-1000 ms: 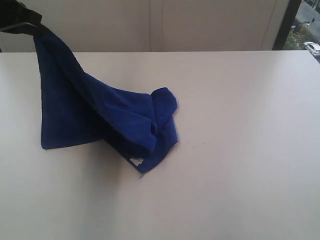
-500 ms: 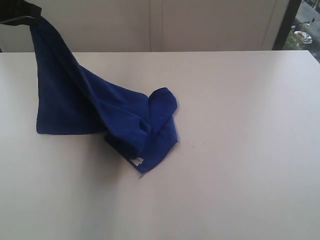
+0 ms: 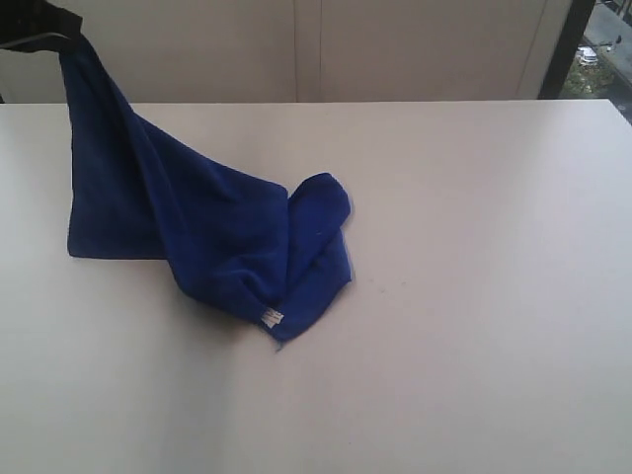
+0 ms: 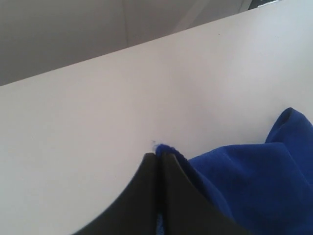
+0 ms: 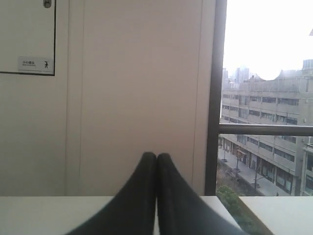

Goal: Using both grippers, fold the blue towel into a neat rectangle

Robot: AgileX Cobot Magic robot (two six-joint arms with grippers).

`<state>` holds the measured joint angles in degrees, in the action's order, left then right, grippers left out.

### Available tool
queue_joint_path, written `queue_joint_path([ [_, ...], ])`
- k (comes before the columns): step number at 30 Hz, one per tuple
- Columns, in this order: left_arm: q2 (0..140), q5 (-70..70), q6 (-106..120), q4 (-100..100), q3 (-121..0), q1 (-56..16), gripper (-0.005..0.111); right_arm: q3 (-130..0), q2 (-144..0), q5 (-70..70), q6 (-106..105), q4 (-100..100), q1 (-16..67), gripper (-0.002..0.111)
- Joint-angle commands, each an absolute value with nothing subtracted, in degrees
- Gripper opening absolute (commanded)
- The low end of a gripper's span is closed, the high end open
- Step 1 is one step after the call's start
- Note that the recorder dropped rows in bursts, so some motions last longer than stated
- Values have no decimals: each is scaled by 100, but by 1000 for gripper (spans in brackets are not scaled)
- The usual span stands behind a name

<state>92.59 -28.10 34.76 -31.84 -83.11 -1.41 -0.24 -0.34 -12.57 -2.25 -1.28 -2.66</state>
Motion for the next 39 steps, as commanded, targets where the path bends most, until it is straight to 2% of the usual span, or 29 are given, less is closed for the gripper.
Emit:
queue_joint_path([
  [1, 9246, -2983, 3431, -3268, -8334, -135, 0, -96, 0, -1055, -232, -171, -239, 0],
  [9, 9246, -3121, 3431, -3293, -8334, -135, 0, -1563, -548, 1690, 93, -171, -239, 0],
  [13, 9246, -3121, 3431, -3293, -8334, -135, 0, -2144, -1270, 2293, 112, -171, -239, 0],
  [17, 9246, -3118, 3448, -3275, -8334, -135, 0, -2728, -2336, 2845, 79, -171, -239, 0],
  [20, 9246, -3118, 3448, -3275, -8334, -135, 0, -3487, -3768, 3854, 52, -183, -239, 0],
  [23, 9246, -3118, 3448, -3275, -8334, -135, 0, -4015, -5049, 4317, -1307, -1279, -201, 0],
  [25, 9246, -3118, 3448, -3275, -8334, -135, 0, -4291, -5962, 4385, -2683, -2873, 95, 0],
  [27, 9246, -3118, 3448, -3275, -8334, -135, 0, -4483, -6687, 4374, -3268, -3371, 503, 0],
  [31, 9246, -3118, 3448, -3275, -8334, -135, 0, -4893, -7904, 4621, -3773, -3388, 1515, 0],
  [39, 9246, -3118, 3448, -3275, -8334, -135, 0, -5700, -9054, 4545, -3880, -3123, 2703, 0],
])
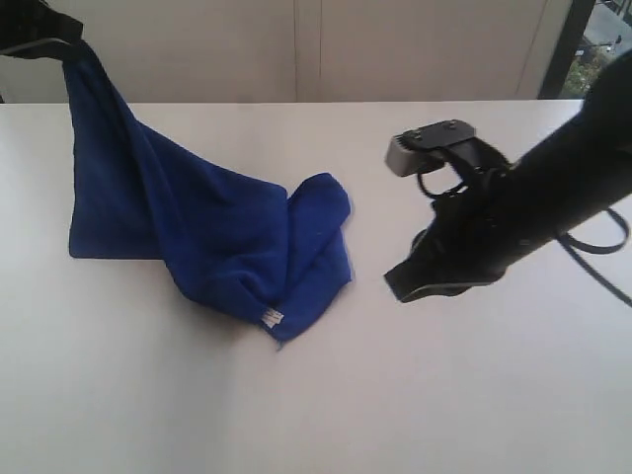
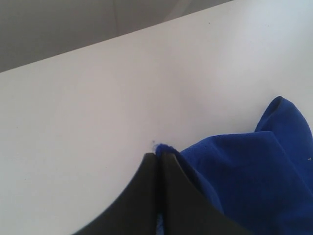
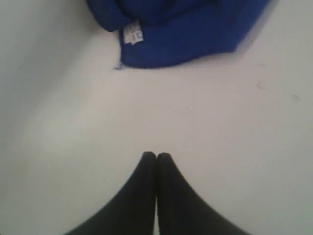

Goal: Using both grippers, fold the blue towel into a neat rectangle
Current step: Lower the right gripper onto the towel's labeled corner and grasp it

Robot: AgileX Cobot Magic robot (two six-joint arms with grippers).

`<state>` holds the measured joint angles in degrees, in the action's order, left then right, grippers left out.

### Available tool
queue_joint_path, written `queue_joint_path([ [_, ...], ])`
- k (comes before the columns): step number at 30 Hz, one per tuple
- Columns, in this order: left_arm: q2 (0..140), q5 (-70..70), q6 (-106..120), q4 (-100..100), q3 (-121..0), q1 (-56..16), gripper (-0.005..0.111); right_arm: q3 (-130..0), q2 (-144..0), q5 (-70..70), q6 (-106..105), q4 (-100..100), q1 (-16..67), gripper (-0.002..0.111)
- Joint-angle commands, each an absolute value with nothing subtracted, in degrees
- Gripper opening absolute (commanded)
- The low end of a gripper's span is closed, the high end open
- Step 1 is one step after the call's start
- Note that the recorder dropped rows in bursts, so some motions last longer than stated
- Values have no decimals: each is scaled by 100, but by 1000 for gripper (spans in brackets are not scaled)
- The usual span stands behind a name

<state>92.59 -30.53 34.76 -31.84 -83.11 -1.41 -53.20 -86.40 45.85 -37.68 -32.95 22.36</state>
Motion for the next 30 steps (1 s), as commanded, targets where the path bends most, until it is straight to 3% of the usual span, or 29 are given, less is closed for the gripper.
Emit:
queue_joint_path([
  [1, 9246, -3118, 3448, -3275, -8334, -135, 0, -5800, -9174, 4533, -3880, -3091, 2822, 0],
  [12, 9246, -3107, 3448, -3267, -8334, -135, 0, -6653, -10320, 4166, -4473, -2797, 3730, 0],
  [15, 9246, -3107, 3448, -3267, -8334, -135, 0, -6793, -10585, 3862, -4848, -2797, 3916, 8],
  [21, 9246, -3107, 3448, -3267, -8334, -135, 0, -6809, -11012, 3390, -5404, -2758, 4157, 35],
  [30, 9246, -3107, 3460, -3269, -8334, -135, 0, -6795, -11347, 2673, -5378, -2316, 4162, 37],
])
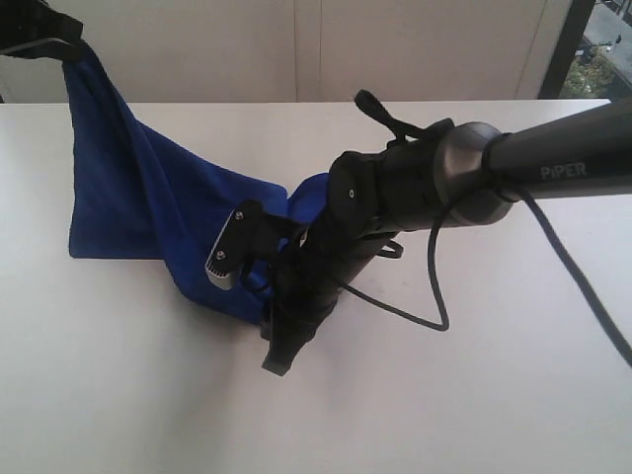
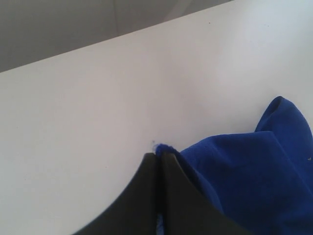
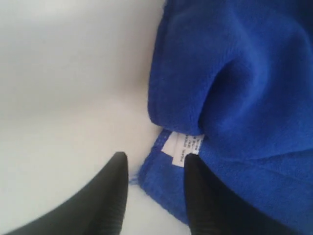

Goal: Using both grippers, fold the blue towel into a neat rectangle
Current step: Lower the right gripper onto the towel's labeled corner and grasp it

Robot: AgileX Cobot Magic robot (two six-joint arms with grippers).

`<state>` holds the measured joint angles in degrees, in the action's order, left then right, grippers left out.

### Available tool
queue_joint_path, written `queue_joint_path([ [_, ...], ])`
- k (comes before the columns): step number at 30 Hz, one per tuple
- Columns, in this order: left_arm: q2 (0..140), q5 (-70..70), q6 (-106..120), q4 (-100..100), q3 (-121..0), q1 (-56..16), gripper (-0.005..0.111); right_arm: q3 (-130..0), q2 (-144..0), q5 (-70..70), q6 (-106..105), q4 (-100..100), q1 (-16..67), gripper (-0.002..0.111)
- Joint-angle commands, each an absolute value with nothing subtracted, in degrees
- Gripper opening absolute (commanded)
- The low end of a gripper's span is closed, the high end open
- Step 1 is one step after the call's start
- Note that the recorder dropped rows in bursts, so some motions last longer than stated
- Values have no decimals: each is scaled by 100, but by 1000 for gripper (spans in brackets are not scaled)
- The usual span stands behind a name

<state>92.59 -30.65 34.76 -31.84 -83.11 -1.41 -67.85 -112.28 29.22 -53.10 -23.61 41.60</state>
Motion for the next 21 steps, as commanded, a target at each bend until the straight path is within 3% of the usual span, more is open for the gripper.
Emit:
queue_joint_path([
  [1, 9246, -3107, 3460, -3269, -8334, -135, 0, -6795, -11394, 2698, -5378, -2316, 4162, 37],
  [10, 9246, -3107, 3458, -3269, -8334, -135, 0, -6795, -11447, 2968, -5352, -2293, 4162, 35],
  [13, 9246, -3107, 3458, -3269, -8334, -135, 0, -6795, -11447, 2968, -5352, -2293, 4162, 25],
  [17, 9246, -3107, 3458, -3269, -8334, -135, 0, -6795, -11447, 2968, -5277, -2203, 4162, 0],
  [21, 9246, -3107, 3458, -3269, -8334, -135, 0, -6795, -11447, 2936, -4617, -1614, 4162, 0],
])
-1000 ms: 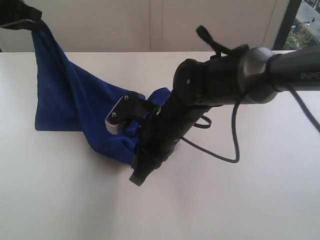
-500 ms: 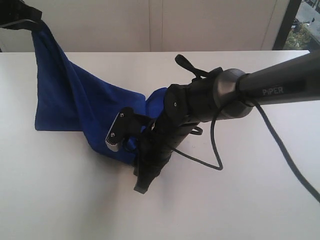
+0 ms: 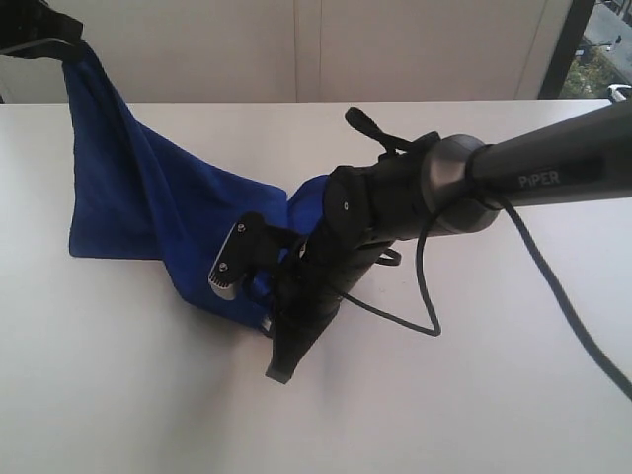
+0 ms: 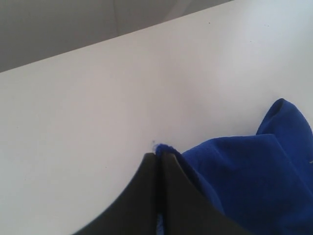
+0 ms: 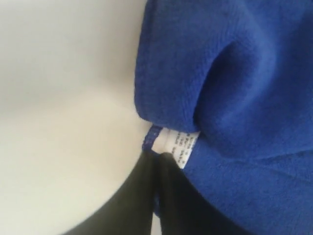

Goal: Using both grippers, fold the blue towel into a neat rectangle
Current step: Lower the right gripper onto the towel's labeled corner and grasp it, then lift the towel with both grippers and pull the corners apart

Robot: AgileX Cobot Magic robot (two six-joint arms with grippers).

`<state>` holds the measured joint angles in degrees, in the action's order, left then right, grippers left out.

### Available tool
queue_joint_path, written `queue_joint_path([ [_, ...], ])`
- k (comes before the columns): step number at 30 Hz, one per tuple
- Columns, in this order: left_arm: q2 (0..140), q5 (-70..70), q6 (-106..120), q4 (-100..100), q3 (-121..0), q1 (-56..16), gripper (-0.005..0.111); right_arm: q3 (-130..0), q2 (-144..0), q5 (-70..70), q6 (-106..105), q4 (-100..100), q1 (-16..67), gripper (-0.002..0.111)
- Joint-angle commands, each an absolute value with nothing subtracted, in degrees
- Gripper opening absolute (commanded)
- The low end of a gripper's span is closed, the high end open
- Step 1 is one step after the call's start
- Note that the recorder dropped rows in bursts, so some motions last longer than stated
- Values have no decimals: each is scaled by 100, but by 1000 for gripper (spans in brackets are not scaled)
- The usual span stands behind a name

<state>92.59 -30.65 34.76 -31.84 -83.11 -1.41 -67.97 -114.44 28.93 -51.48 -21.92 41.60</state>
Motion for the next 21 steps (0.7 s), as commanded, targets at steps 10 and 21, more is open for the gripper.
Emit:
queue_joint_path([
  [10, 9246, -3107, 3458, -3269, -8334, -135, 0, -6925, -10456, 3460, -3266, -1091, 4162, 0],
  [21, 9246, -3107, 3458, -3269, -8334, -135, 0, -6925, -8761, 3637, -2525, -518, 4162, 0],
])
